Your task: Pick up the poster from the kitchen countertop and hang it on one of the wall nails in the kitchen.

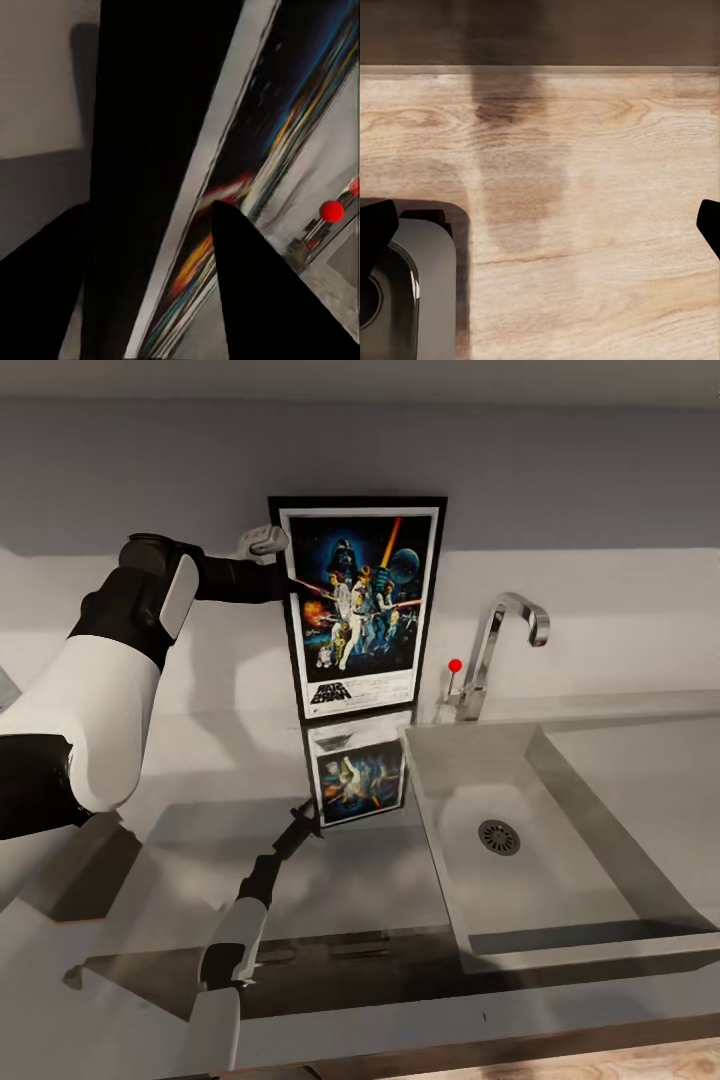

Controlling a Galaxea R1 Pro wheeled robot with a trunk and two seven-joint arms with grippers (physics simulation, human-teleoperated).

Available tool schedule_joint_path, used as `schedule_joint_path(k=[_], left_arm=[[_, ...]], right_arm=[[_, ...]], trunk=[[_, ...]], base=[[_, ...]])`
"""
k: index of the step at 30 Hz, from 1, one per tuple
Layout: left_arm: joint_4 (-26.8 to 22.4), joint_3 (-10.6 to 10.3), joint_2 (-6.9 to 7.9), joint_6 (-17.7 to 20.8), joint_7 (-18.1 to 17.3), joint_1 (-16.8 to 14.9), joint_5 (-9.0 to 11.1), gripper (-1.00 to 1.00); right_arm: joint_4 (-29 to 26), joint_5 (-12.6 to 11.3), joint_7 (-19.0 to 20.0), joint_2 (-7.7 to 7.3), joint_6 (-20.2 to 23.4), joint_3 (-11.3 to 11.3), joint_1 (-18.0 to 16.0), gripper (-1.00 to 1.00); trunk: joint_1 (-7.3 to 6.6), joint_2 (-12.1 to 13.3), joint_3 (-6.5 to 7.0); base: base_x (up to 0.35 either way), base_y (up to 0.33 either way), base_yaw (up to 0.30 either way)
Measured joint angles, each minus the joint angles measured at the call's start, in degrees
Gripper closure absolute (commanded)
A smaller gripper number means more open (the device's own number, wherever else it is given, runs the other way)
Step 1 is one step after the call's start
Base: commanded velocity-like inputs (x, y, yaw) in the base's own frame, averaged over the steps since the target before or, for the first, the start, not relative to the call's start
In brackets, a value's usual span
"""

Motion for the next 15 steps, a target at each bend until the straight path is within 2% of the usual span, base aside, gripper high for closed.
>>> schedule_joint_path(k=[7, 15], left_arm=[[-1.8, 0.2, 0.01, -0.3, 0.0, 0.0, -0.6, 1.0], [-3.3, 0.3, 0.01, -0.3, -1.5, 0.0, -0.6, 1.0]], right_arm=[[0.0, 0.0, 0.0, 0.0, 0.0, 0.0, 0.0, -1.0], [0.0, 0.0, 0.0, 0.0, 0.0, 0.0, 0.0, -1.0]], trunk=[[0.0, 0.0, 0.0], [0.01, 0.0, 0.0]], base=[[-0.001, 0.0, 0.0], [-0.114, 0.0, 0.0]])
